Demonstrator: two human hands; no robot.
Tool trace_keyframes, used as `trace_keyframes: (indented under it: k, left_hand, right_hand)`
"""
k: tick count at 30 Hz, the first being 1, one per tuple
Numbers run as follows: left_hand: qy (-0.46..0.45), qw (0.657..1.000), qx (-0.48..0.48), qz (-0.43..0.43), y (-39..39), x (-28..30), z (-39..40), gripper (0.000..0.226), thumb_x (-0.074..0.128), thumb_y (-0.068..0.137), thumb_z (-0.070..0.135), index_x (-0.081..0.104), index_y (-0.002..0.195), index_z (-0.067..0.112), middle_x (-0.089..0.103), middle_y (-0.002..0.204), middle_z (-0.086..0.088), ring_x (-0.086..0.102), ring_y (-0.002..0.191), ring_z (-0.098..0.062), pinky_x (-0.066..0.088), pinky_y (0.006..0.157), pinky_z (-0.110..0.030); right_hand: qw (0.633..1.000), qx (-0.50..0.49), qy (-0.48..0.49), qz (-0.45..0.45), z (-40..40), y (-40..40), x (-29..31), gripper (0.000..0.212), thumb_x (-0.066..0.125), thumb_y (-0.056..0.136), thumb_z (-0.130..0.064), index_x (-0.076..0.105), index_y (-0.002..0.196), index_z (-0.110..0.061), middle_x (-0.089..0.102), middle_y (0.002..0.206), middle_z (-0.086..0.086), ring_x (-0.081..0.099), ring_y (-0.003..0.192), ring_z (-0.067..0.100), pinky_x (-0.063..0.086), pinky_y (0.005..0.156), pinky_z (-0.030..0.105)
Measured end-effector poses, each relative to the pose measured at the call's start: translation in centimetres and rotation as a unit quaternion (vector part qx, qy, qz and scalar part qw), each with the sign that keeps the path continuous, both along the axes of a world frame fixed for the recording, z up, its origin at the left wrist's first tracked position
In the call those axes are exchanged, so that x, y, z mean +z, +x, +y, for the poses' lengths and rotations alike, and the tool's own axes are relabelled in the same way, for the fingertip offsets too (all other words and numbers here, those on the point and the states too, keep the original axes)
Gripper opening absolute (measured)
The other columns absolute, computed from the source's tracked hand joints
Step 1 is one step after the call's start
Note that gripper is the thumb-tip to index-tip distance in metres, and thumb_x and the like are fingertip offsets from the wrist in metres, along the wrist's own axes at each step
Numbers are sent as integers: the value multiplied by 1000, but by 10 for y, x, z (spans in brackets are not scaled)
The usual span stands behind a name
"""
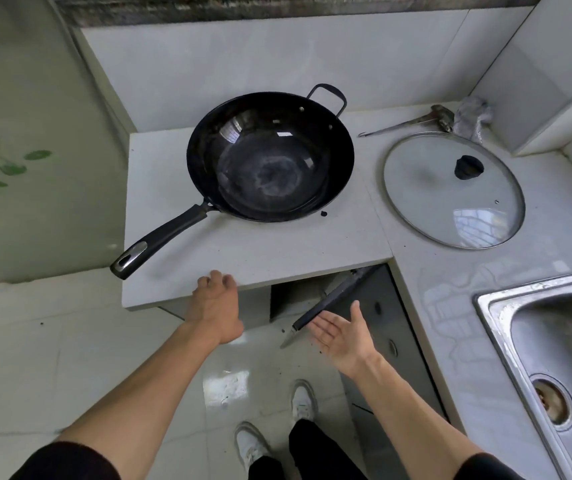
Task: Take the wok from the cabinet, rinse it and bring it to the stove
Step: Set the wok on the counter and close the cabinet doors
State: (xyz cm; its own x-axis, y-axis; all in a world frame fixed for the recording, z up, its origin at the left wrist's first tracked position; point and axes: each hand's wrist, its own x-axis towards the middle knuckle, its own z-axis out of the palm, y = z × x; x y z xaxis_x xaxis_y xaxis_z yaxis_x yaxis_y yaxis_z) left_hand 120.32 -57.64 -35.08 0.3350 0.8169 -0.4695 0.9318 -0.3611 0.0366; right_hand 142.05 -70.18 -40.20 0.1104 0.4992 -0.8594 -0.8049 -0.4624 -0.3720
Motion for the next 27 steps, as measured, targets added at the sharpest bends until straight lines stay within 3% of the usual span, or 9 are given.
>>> trace_keyframes:
  k: [8, 14, 20, 27]
  left_hand:
    - [6, 1000, -8, 10, 3, 1, 0, 72, 62, 72, 22, 32, 135, 3, 35, 129, -15, 40, 112, -30, 46, 93, -34]
    - [-7, 1000, -6, 17, 4, 3, -1, 78, 63, 72, 21, 28, 139, 3, 31, 133, -17, 37, 118, -30, 45, 96, -32]
    - [-20, 999, -2, 27, 5, 5, 0, 84, 64, 68, 20, 25, 141, 4, 28, 136, -17, 35, 120, -31, 44, 97, -32]
    - [-12, 1000, -4, 23, 5, 6, 1, 82, 64, 67, 21, 28, 138, 2, 30, 132, -17, 37, 116, -31, 45, 95, -32]
  right_hand:
    - [995, -56, 20, 80, 27, -10, 5, 88, 32, 92, -69, 33, 146, 0, 41, 148, 20, 41, 136, 34, 30, 116, 45]
    - [992, -86, 17, 91, 48, -20, 5, 75, 30, 98, -60, 34, 146, -2, 39, 151, 17, 40, 138, 31, 33, 113, 44]
    - [986, -124, 10, 112, 58, -31, 1, 72, 32, 96, -63, 47, 140, -9, 49, 140, 20, 48, 130, 33, 35, 113, 46]
    - [979, -157, 22, 128, 74, -36, 2, 73, 32, 94, -66, 47, 140, -10, 54, 134, 19, 51, 126, 32, 35, 112, 45]
